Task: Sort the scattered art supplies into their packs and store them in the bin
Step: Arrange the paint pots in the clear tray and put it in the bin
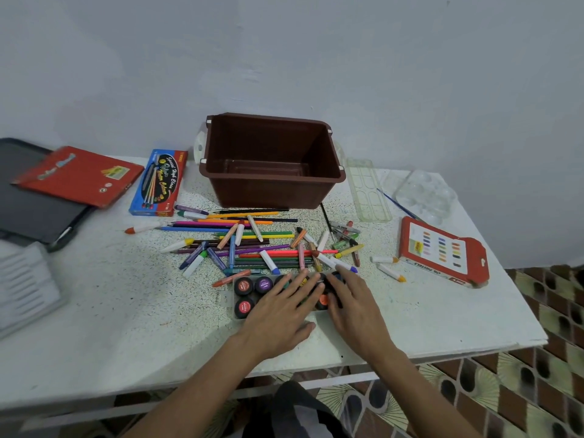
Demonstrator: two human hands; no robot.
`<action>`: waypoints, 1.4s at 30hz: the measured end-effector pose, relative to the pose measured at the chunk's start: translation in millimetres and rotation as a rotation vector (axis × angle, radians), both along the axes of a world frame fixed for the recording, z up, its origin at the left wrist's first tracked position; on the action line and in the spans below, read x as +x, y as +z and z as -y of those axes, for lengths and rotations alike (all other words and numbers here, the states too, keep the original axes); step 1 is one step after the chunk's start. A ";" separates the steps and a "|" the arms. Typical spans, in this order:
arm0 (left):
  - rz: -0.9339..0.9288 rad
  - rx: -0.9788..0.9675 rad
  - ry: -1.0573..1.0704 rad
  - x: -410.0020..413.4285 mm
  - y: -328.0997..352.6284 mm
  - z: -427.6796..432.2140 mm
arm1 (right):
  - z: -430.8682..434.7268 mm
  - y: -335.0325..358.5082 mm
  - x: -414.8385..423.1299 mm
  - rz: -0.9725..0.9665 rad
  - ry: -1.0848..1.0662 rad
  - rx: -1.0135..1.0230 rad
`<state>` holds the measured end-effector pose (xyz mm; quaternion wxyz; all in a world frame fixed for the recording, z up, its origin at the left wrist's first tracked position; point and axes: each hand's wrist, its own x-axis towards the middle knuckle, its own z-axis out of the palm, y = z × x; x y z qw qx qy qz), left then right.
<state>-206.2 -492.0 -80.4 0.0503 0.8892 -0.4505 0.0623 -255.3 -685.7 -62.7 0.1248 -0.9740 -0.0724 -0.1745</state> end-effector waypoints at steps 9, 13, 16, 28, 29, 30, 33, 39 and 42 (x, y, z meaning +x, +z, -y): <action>-0.010 0.010 0.154 -11.0 -6.6 -27.6 | -16.1 -12.7 -8.7 -0.098 -0.017 -0.081; -0.012 -0.009 0.221 -18.4 -7.0 -35.1 | -25.6 -15.6 -11.2 -0.144 0.013 -0.196; -0.015 -0.025 0.251 -21.8 -9.5 -37.5 | -27.0 -15.0 -12.2 -0.145 -0.005 -0.241; -0.005 -0.026 0.284 -24.2 -11.2 -41.6 | -40.1 -13.7 -11.8 -0.157 0.055 -0.265; -0.008 -0.026 0.286 -24.4 -11.5 -41.7 | -40.4 -13.5 -11.9 -0.158 0.054 -0.266; -0.010 -0.026 0.288 -24.1 -12.3 -41.6 | -40.5 -13.6 -11.8 -0.162 0.053 -0.268; -0.016 -0.026 0.293 -23.9 -14.4 -41.4 | -40.5 -13.1 -12.9 -0.175 0.048 -0.274; -0.007 -0.024 0.309 -24.3 -15.7 -40.3 | -40.7 -15.1 -12.6 -0.184 0.037 -0.275; 0.007 -0.028 0.309 -24.2 -15.3 -39.6 | -40.5 -15.5 -12.8 -0.188 0.037 -0.274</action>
